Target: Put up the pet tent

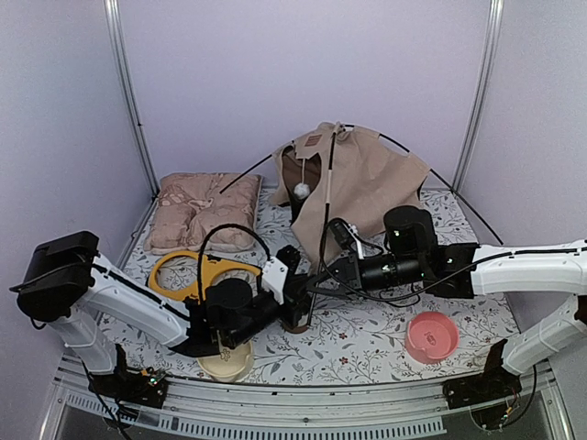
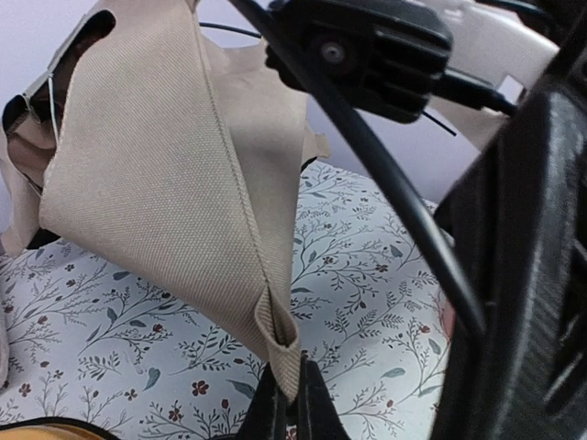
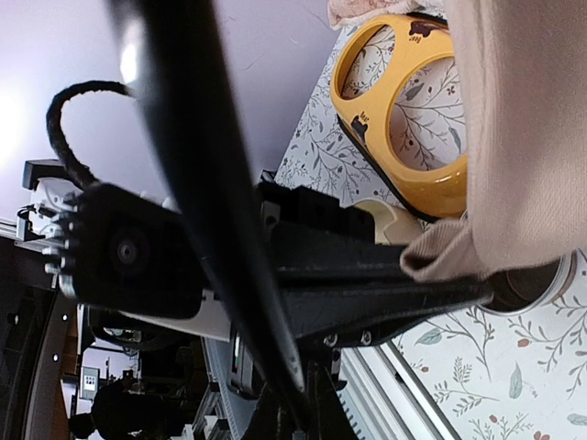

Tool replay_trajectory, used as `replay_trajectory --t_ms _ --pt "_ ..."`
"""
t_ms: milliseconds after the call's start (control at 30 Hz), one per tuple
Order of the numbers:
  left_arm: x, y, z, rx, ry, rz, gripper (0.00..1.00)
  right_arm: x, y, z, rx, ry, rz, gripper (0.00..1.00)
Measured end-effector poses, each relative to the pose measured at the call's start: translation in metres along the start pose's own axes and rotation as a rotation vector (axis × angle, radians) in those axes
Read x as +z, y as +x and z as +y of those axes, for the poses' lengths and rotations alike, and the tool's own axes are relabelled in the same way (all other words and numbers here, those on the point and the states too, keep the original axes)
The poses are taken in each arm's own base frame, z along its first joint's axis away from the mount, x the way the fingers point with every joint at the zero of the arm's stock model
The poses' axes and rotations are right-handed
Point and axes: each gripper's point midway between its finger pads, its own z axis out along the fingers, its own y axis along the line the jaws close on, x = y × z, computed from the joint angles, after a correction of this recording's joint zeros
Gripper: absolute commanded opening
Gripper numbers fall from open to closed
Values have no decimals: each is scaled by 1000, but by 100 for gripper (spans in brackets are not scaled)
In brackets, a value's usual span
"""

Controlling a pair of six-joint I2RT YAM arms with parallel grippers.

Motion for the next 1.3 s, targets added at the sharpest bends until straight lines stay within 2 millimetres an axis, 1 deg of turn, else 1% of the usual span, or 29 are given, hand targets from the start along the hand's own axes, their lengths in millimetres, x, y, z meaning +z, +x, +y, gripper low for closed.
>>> replay_trajectory --t_ms 67,167,400,633,733,867,1067,1300 --pt "-3 1 -2 -5 -2 3 0 4 -7 -1 -21 7 -4 0" --pt "-8 -1 -3 -13 -4 2 0 6 -14 -1 -50 12 -14 0" --pt "-14 -2 2 -36 -33 2 0 4 -28 3 -104 20 -40 0" --pt "-17 1 0 -42 -36 13 0 2 -40 2 -144 56 -81 0" --pt "-19 1 0 -49 -41 14 0 1 -46 5 -164 62 -103 0" --pt "-24 1 -8 -56 -22 18 0 0 -57 7 -183 64 -126 0" --pt "-28 3 -9 -71 -29 20 0 1 -66 11 -204 59 -145 0" --pt "-31 8 -9 -85 -35 30 0 -1 -74 6 -206 67 -160 0"
